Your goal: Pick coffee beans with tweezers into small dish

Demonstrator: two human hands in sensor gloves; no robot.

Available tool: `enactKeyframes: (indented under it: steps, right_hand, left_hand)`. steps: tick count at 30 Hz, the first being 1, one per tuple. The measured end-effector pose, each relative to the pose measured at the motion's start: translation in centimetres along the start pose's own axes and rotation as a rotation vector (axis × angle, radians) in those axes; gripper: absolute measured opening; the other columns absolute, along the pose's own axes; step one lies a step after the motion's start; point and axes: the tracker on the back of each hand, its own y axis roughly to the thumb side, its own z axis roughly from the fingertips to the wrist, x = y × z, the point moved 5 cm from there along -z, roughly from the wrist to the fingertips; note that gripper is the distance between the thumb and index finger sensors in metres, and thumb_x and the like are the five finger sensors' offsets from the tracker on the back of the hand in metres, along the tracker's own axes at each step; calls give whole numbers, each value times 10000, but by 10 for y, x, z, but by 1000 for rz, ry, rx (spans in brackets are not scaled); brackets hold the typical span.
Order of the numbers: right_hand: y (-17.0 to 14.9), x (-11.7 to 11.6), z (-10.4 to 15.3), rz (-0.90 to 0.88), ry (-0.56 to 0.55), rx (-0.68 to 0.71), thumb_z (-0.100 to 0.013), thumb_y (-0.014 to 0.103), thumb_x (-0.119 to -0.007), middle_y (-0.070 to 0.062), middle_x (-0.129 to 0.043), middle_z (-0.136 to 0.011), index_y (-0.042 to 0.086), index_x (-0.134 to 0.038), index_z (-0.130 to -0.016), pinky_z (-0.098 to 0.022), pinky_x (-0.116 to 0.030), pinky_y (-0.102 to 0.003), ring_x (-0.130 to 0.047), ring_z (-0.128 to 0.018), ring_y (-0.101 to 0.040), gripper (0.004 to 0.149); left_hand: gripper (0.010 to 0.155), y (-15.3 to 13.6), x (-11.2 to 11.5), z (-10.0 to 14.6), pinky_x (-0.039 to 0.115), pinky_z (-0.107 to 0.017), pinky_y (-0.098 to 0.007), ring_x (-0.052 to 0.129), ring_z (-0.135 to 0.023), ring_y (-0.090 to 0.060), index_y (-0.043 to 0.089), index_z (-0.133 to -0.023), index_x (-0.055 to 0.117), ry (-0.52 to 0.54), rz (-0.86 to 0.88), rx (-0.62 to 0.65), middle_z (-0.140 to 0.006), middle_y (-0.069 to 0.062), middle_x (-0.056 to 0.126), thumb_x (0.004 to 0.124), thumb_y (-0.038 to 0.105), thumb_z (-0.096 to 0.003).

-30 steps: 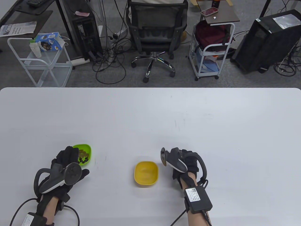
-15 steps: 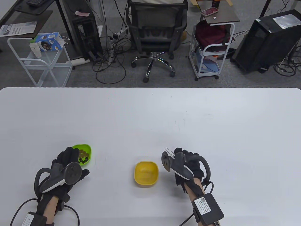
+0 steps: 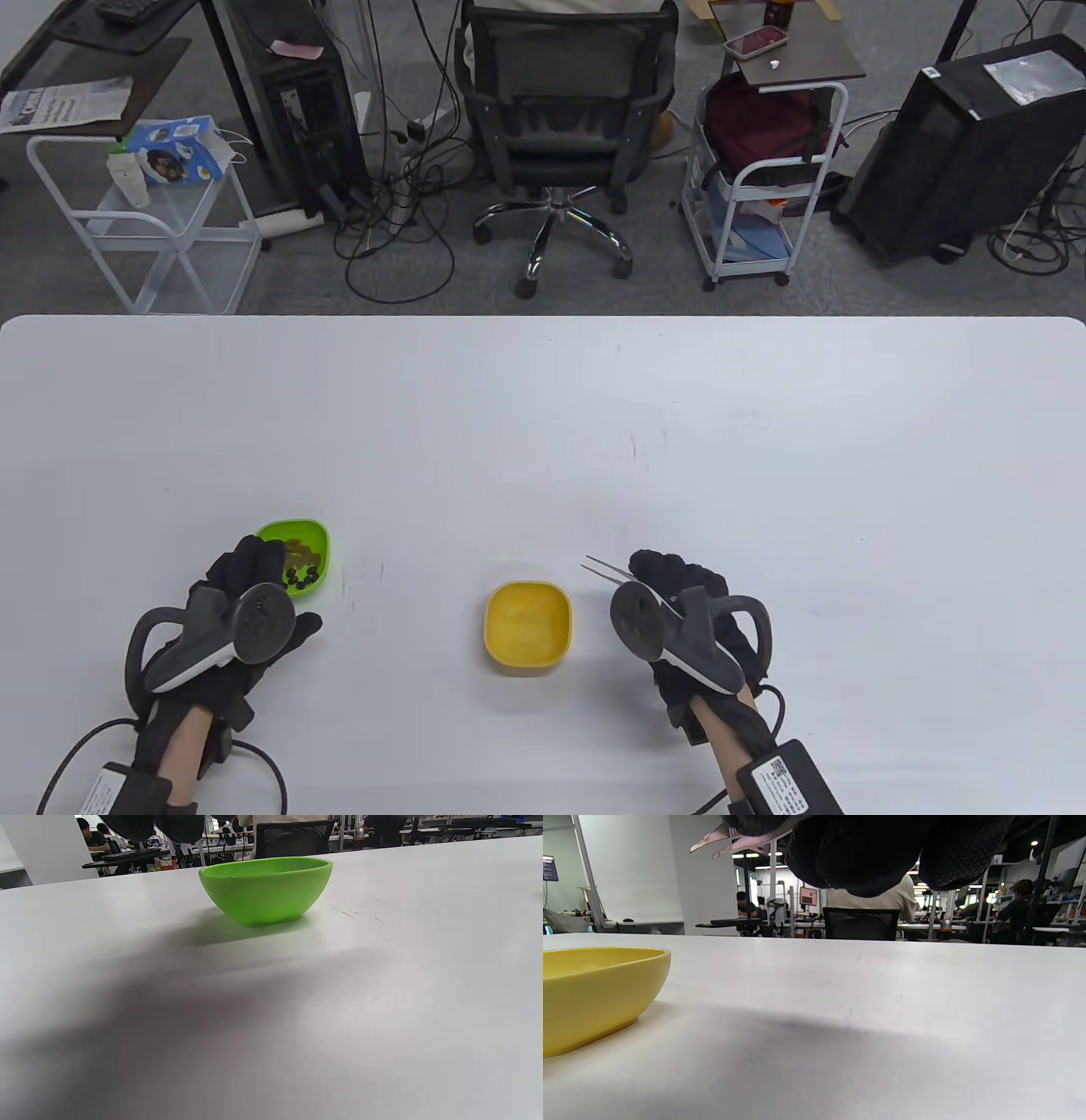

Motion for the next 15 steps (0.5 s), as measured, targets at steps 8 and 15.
enactKeyframes:
  steps: [8, 15]
  right_hand:
    - [1, -1, 2, -31, 29, 23, -489, 309, -587, -55, -824, -786, 133, -498, -954, -687, -708, -588, -908, -565, -214, 505]
    - [-4, -2, 2, -59, 41, 17, -490, 310, -591, -56, -822, -791, 135, -498, -956, -694, -698, -592, -906, -573, -220, 507]
  left_hand:
    - [947, -5, 0, 0, 552, -768, -692, 546, -1131, -578, -35, -1208, 249, -3, 31, -8, -1264, -341, 318, 518, 583, -542]
    - [913, -16, 0, -10, 549, -774, -683, 543, -1140, -553, -14, -1207, 266, -30, 56, -49, -1267, -314, 323, 551, 545, -545]
